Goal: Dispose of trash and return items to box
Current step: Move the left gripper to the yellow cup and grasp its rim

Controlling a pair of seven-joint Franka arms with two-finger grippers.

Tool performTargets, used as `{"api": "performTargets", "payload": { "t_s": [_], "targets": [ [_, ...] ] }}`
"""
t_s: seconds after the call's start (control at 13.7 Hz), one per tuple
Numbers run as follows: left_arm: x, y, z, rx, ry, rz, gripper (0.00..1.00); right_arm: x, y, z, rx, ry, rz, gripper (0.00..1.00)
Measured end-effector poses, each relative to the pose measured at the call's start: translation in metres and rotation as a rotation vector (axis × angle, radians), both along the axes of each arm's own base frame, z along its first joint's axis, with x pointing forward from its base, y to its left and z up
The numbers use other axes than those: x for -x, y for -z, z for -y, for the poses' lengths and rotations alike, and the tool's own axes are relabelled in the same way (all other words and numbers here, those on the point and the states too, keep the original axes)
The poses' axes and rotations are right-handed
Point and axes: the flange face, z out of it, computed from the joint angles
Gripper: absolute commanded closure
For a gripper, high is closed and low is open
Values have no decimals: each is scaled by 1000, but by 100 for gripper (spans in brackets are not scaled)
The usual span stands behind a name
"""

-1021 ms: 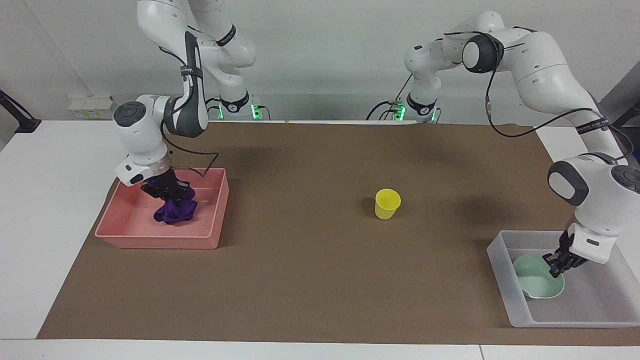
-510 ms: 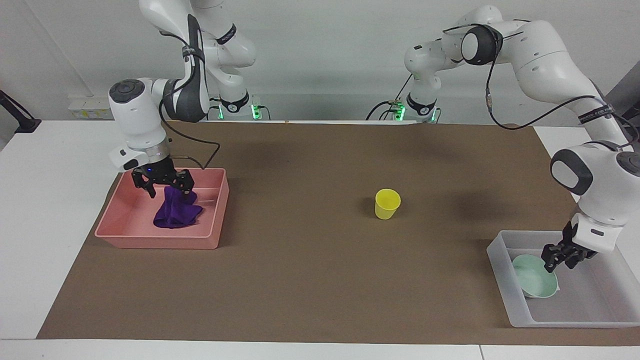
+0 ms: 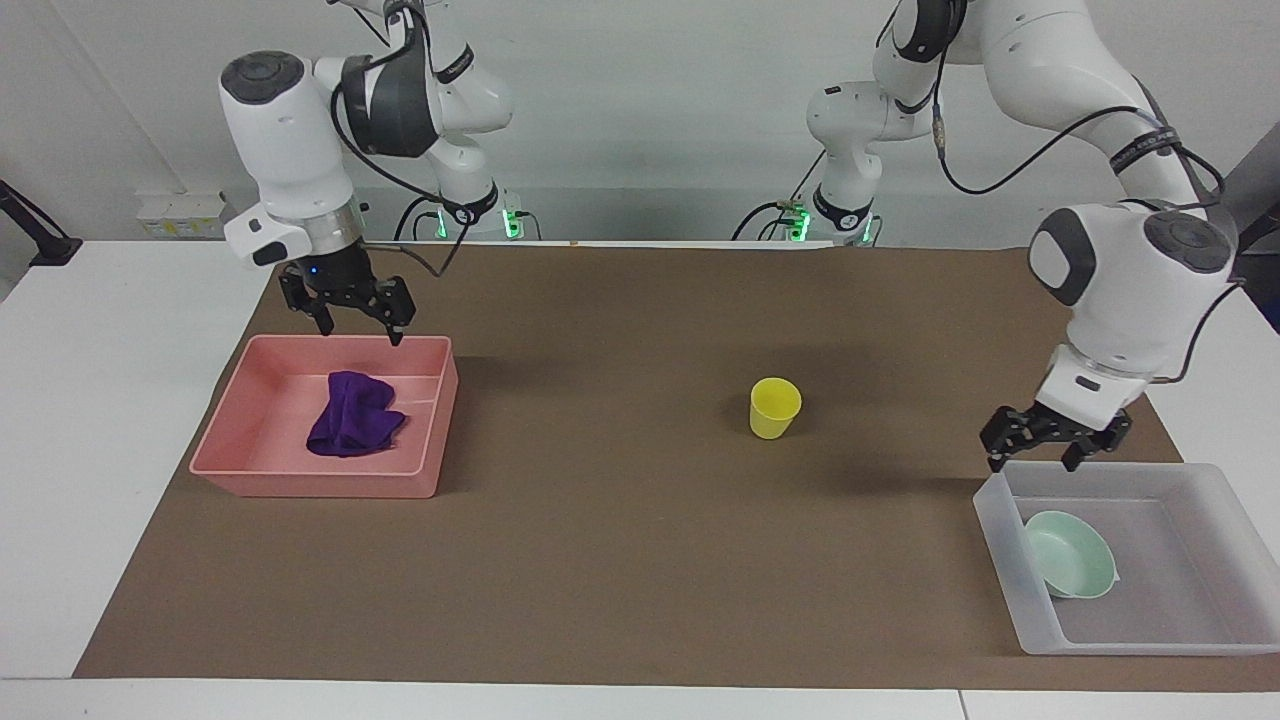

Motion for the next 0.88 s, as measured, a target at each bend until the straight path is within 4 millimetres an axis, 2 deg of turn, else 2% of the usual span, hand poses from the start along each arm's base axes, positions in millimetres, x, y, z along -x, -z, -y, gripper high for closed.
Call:
{"api": "performTargets", "payload": {
  "t_s": [0.15, 0.29, 0.36, 0.58, 0.73, 0.88],
  "targets": [
    [27, 14, 52, 3, 3, -41, 0, 8, -45, 9, 0, 24, -16, 0],
    [48, 28, 90, -1, 35, -72, 0, 16, -75, 17, 1, 31, -38, 0],
    [55, 35, 103, -2, 55, -75, 0, 19, -81, 20, 2, 21, -45, 0],
    [87, 68, 134, 7, 121, -36, 0, 21, -82, 24, -13, 12, -65, 0],
    [111, 90, 144, 10, 152, -27, 0, 22, -83, 20, -67, 13, -64, 0],
    [124, 93, 151, 10, 170, -24, 0, 22, -83, 26, -82, 24, -63, 0]
  ]
}}
